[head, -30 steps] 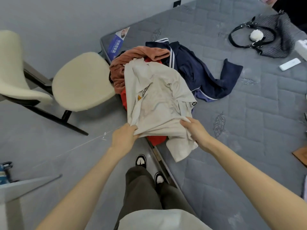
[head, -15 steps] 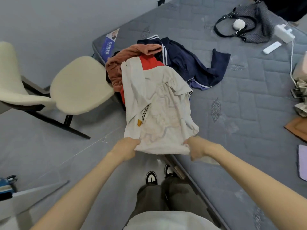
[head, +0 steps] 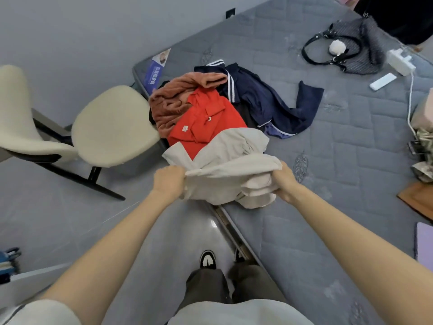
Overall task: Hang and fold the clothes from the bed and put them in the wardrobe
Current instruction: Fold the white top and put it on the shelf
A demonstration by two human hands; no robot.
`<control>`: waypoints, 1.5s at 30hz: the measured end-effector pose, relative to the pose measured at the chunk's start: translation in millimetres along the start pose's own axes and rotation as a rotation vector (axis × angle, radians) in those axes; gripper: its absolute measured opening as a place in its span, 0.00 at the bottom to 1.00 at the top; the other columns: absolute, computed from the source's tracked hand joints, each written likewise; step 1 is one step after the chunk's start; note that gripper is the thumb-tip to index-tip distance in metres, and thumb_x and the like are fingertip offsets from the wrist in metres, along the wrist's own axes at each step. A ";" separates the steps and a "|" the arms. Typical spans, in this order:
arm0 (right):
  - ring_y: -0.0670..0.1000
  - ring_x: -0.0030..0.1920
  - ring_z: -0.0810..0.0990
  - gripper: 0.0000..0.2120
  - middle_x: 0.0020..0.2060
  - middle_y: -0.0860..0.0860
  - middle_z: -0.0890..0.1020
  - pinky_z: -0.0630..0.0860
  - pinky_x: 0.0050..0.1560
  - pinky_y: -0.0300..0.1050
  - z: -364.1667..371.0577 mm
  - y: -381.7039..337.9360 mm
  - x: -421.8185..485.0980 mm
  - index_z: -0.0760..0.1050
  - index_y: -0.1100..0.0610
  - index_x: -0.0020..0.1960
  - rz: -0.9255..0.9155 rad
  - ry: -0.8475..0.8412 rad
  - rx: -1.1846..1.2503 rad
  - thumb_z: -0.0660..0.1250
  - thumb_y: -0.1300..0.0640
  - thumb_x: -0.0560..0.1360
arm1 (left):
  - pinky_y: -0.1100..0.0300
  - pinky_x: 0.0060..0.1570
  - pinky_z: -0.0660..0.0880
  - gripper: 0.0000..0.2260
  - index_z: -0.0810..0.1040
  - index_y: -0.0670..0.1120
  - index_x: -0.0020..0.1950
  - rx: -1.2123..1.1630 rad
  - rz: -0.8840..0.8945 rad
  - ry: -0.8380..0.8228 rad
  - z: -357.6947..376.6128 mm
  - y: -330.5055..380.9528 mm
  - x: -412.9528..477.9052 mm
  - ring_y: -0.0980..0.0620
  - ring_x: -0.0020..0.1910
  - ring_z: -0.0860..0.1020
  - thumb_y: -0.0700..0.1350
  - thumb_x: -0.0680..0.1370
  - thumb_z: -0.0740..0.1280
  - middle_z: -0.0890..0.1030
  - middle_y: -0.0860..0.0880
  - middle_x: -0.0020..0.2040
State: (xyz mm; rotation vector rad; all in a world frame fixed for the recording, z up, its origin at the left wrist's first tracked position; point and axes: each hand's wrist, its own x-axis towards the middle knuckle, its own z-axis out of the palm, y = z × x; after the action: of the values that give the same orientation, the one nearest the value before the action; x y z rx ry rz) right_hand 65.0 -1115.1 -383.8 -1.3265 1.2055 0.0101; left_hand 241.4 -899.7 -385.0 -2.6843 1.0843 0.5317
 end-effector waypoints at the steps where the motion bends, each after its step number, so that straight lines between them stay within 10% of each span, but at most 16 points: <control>1: 0.57 0.59 0.78 0.16 0.61 0.54 0.78 0.77 0.56 0.63 5.1 -20.3 7.3 0.70 0.53 0.68 0.006 -0.048 0.199 0.55 0.56 0.81 | 0.55 0.42 0.70 0.08 0.78 0.41 0.53 -0.135 -0.043 0.078 -14.0 -4.0 9.6 0.42 0.52 0.76 0.38 0.76 0.62 0.78 0.42 0.54; 6: 0.54 0.46 0.80 0.17 0.48 0.53 0.81 0.77 0.37 0.45 35.5 -155.9 29.3 0.75 0.55 0.63 -0.270 -0.172 0.378 0.56 0.57 0.77 | 0.53 0.44 0.67 0.11 0.76 0.37 0.50 -0.728 -0.213 0.475 -111.9 -30.1 41.7 0.37 0.52 0.76 0.32 0.75 0.56 0.79 0.36 0.53; 9: 0.43 0.51 0.78 0.15 0.51 0.49 0.79 0.74 0.45 0.39 50.1 -238.2 19.1 0.73 0.45 0.56 -0.601 -0.273 0.221 0.53 0.58 0.75 | 0.51 0.46 0.74 0.14 0.76 0.40 0.51 -0.930 -0.264 0.643 -171.7 -45.4 51.8 0.39 0.50 0.77 0.31 0.74 0.54 0.80 0.39 0.51; 13: 0.44 0.45 0.74 0.11 0.42 0.45 0.75 0.72 0.50 0.42 55.0 -337.6 2.8 0.72 0.46 0.47 -0.918 -0.230 0.037 0.53 0.58 0.76 | 0.56 0.42 0.66 0.13 0.76 0.39 0.50 -0.870 -0.263 0.812 -254.5 -70.4 60.8 0.40 0.51 0.75 0.31 0.73 0.54 0.78 0.40 0.51; 15: 0.46 0.46 0.75 0.11 0.46 0.52 0.77 0.73 0.52 0.41 54.1 -375.7 0.7 0.74 0.55 0.53 -0.941 -0.245 0.186 0.53 0.59 0.80 | 0.59 0.39 0.60 0.12 0.75 0.41 0.47 -0.806 -0.239 0.931 -290.4 -74.0 58.6 0.42 0.50 0.74 0.31 0.73 0.55 0.78 0.43 0.47; 19: 0.38 0.45 0.79 0.14 0.42 0.36 0.82 0.76 0.51 0.40 37.6 -401.9 -4.3 0.77 0.46 0.53 -0.872 -0.085 0.319 0.52 0.54 0.81 | 0.60 0.35 0.63 0.14 0.79 0.46 0.50 -0.795 -0.171 1.049 -322.4 -62.9 51.8 0.51 0.41 0.74 0.34 0.73 0.57 0.78 0.53 0.41; 23: 0.52 0.61 0.76 0.20 0.60 0.50 0.78 0.75 0.61 0.50 9.7 -358.7 18.8 0.73 0.52 0.65 -0.835 0.058 0.174 0.50 0.61 0.78 | 0.61 0.36 0.64 0.11 0.80 0.52 0.52 -0.756 -0.009 0.815 -298.9 -28.5 60.6 0.54 0.42 0.75 0.39 0.75 0.63 0.78 0.57 0.40; 28: 0.58 0.60 0.75 0.18 0.61 0.56 0.78 0.71 0.58 0.50 -33.4 -236.9 69.3 0.72 0.58 0.64 -0.593 0.205 -0.104 0.52 0.63 0.78 | 0.58 0.44 0.71 0.11 0.80 0.52 0.55 -0.685 0.094 0.468 -197.5 36.5 85.3 0.50 0.51 0.79 0.42 0.74 0.67 0.83 0.53 0.50; 35: 0.59 0.45 0.74 0.11 0.41 0.60 0.77 0.67 0.36 0.46 -83.3 -74.4 101.1 0.76 0.59 0.36 -0.573 0.078 -0.765 0.59 0.71 0.70 | 0.55 0.52 0.72 0.16 0.75 0.55 0.63 -0.567 0.085 -0.011 -32.1 104.9 91.4 0.46 0.61 0.75 0.44 0.77 0.64 0.79 0.49 0.62; 40: 0.55 0.53 0.72 0.18 0.53 0.50 0.79 0.68 0.48 0.44 -100.9 0.4 99.2 0.80 0.50 0.55 -0.574 -0.052 -1.483 0.62 0.67 0.71 | 0.55 0.53 0.71 0.17 0.72 0.55 0.66 -0.448 0.117 -0.200 55.2 142.5 71.1 0.45 0.63 0.74 0.46 0.78 0.61 0.77 0.49 0.64; 45: 0.54 0.62 0.70 0.20 0.58 0.50 0.78 0.65 0.58 0.43 -115.4 60.5 91.0 0.75 0.45 0.63 -0.364 -0.069 -1.687 0.63 0.62 0.75 | 0.57 0.61 0.68 0.24 0.58 0.52 0.77 -0.313 0.213 -0.351 108.9 164.5 47.4 0.45 0.66 0.70 0.42 0.81 0.56 0.70 0.45 0.71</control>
State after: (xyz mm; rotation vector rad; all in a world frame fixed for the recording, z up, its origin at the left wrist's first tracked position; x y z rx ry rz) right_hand -6.4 -1233.7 -462.0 -2.9130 0.7146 0.9784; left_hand 130.1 -1012.7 -511.5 -2.5856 1.2720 1.2516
